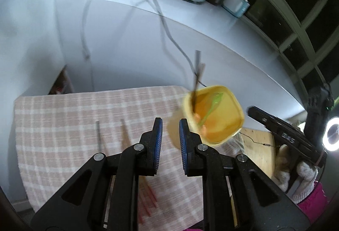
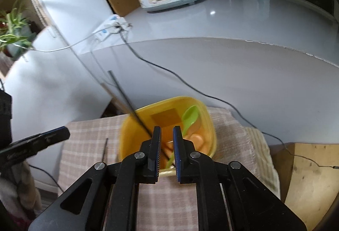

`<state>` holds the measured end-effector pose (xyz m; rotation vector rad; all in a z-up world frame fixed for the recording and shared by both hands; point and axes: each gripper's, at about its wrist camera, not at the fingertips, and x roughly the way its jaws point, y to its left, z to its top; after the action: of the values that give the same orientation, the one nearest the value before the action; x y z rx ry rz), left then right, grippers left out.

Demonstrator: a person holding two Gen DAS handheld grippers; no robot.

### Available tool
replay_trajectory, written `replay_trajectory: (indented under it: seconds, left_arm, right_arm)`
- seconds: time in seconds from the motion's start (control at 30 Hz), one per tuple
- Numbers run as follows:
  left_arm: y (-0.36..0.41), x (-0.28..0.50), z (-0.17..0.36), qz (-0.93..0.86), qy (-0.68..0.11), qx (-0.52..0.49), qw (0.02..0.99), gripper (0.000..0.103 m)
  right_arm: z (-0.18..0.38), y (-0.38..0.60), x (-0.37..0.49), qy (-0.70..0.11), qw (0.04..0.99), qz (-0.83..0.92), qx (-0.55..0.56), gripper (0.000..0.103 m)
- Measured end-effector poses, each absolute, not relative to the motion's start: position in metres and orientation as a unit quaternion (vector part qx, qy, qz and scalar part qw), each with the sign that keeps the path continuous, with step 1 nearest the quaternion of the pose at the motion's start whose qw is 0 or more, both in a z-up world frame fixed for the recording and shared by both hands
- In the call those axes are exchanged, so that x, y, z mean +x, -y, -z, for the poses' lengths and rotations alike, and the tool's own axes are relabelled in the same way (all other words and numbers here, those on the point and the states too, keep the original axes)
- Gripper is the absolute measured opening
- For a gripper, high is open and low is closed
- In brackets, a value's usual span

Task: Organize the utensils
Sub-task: 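Move both tools back down to the remaining chopsticks on the cloth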

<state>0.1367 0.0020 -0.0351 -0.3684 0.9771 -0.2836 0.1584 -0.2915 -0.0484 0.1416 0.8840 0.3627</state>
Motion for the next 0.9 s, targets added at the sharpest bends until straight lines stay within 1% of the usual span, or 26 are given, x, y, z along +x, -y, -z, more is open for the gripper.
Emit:
replay_trajectory:
  seconds: [0.2,0.43,0.67,0.9]
  left_arm:
    - [-0.052,0.118,0.048,0.086,-0.470,-0.181,0.860,0.014]
    - [-0.088,0.094,0.093,0.046,-0.506,-0.201,0.838,0.014]
    - [-0.086,0.075,0.142,0.041,-0.548,-0.219,0.806,0.014]
    - [-0.069,0.081,0.184,0.052,-0.587,-0.214,0.779,0.014]
  right_arm:
    - [0.050,0.274,0.138,-0.436,0.870,-0.218,0.078,0.010]
    - [0.066,0.237,0.111,-0.458,0.846,-0.268,0.052,0.010]
    - [0.102,0.198,0.096,-0.507,0.807,-0.302,0.027,0.010]
    - [0.135,0.161,0.094,-0.543,0.776,-0.322,0.001,0.010]
